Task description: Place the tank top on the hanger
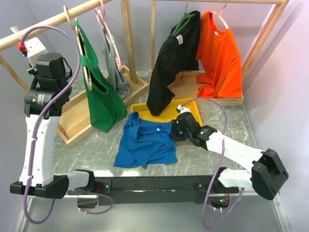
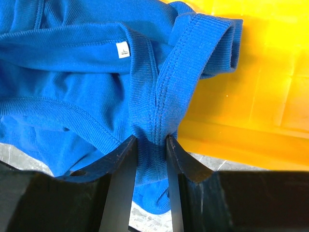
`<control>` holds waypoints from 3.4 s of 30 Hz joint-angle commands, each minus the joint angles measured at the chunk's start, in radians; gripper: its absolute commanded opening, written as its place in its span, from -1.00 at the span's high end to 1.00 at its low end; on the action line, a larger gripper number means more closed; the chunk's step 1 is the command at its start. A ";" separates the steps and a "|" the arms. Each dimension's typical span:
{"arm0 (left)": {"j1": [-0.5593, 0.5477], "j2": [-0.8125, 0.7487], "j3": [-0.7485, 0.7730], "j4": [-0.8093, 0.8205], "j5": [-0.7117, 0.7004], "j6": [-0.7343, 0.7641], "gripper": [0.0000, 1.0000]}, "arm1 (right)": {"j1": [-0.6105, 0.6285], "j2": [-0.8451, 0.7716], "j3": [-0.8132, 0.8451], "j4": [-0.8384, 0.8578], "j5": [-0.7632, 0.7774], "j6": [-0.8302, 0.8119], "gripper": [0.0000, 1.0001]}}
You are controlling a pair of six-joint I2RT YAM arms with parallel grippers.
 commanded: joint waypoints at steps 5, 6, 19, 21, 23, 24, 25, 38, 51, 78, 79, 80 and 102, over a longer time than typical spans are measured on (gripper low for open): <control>0.003 0.034 0.169 -0.008 0.031 0.003 0.98 | 0.001 0.004 0.040 0.011 0.001 -0.018 0.25; 0.002 0.035 0.183 -0.019 0.036 0.001 0.99 | 0.001 0.002 0.040 0.014 0.003 -0.016 0.26; -0.026 -0.080 0.114 0.017 0.210 0.049 0.98 | 0.000 0.011 0.040 0.020 0.001 -0.016 0.26; -0.029 -0.101 0.098 0.021 0.220 0.052 0.98 | 0.001 0.011 0.036 0.024 -0.002 -0.013 0.25; -0.029 -0.115 0.077 0.018 0.249 0.052 0.98 | 0.000 0.012 0.036 0.027 0.000 -0.013 0.25; -0.029 -0.130 0.068 0.018 0.261 0.051 0.98 | 0.000 0.013 0.036 0.027 0.000 -0.012 0.25; -0.029 -0.137 0.052 0.017 0.282 0.051 0.98 | 0.000 0.012 0.036 0.027 0.000 -0.012 0.25; -0.029 -0.293 -0.072 -0.045 0.482 0.001 0.98 | 0.000 0.008 0.034 0.024 0.004 -0.015 0.25; -0.029 -0.482 0.032 -0.177 0.681 0.003 0.98 | 0.001 0.013 0.042 0.005 0.015 -0.025 0.25; -0.124 -0.417 -0.398 0.153 1.518 0.055 0.98 | 0.000 -0.219 -0.157 0.065 0.116 0.082 0.28; -0.156 -0.413 -0.428 0.118 1.484 0.066 0.98 | 0.000 -0.219 -0.161 0.065 0.118 0.087 0.30; -0.194 -0.413 -0.440 0.103 1.435 0.090 0.98 | 0.000 -0.219 -0.164 0.066 0.121 0.088 0.31; -0.589 -0.465 -0.653 0.014 1.047 0.155 0.98 | 0.000 -0.151 -0.046 -0.019 0.208 0.059 0.80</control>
